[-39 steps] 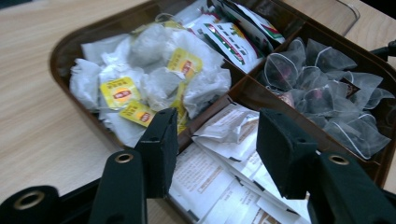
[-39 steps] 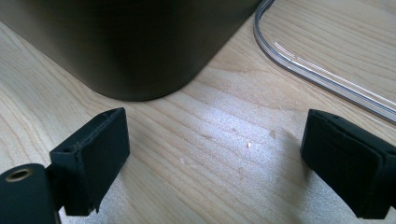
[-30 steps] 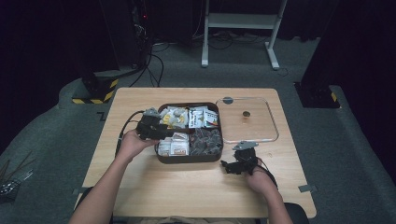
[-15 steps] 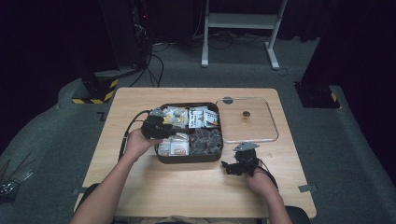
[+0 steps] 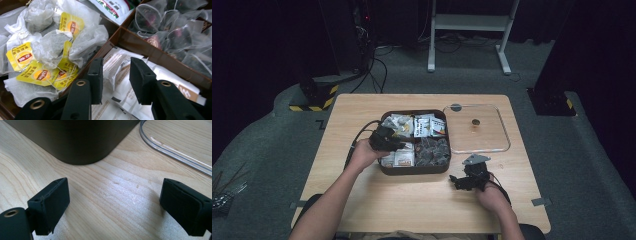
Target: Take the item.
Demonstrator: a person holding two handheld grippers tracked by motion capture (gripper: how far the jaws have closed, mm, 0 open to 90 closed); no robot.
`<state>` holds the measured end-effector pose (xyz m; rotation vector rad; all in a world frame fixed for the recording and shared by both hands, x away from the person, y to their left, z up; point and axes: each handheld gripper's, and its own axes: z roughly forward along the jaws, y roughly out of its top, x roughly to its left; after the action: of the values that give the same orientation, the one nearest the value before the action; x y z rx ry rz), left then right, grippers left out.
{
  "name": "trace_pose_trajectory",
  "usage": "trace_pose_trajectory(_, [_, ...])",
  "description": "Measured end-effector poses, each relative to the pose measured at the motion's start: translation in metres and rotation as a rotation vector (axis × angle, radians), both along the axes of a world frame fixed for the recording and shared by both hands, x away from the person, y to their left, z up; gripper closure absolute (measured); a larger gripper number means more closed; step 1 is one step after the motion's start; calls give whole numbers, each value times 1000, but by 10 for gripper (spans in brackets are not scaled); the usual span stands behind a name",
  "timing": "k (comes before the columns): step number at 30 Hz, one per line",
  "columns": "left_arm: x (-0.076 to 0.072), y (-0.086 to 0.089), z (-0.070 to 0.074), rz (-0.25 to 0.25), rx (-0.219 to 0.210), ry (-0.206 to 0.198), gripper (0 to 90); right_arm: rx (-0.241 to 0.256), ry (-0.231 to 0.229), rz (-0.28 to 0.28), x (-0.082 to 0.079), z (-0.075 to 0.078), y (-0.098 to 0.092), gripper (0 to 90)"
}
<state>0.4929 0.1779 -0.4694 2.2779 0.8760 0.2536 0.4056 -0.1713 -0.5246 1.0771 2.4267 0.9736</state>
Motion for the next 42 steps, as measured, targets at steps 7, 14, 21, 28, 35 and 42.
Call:
trace_pose_trajectory(7, [5, 6, -2, 15, -16, -4, 670, -2, -2, 3, -1, 0, 0, 92])
trace_pose_trajectory(14, [6, 9, -3, 26, -10, 10, 763, -2, -2, 3, -1, 0, 0, 92])
trace_pose_trajectory(21, [6, 11, -2, 28, -18, 28, 859, -2, -2, 2, -1, 0, 0, 90])
trace_pose_trajectory(28, [5, 15, 2, 27, -63, 44, 874, -2, -2, 2, -1, 0, 0, 90])
trace_pose_trajectory(35, [3, 18, 7, 29, -97, 62, 878, -2, -3, 4, 0, 0, 0, 90])
trace_pose_trajectory(42, [0, 22, 14, 34, -127, 69, 878, -1, -1, 2, -1, 0, 0, 89])
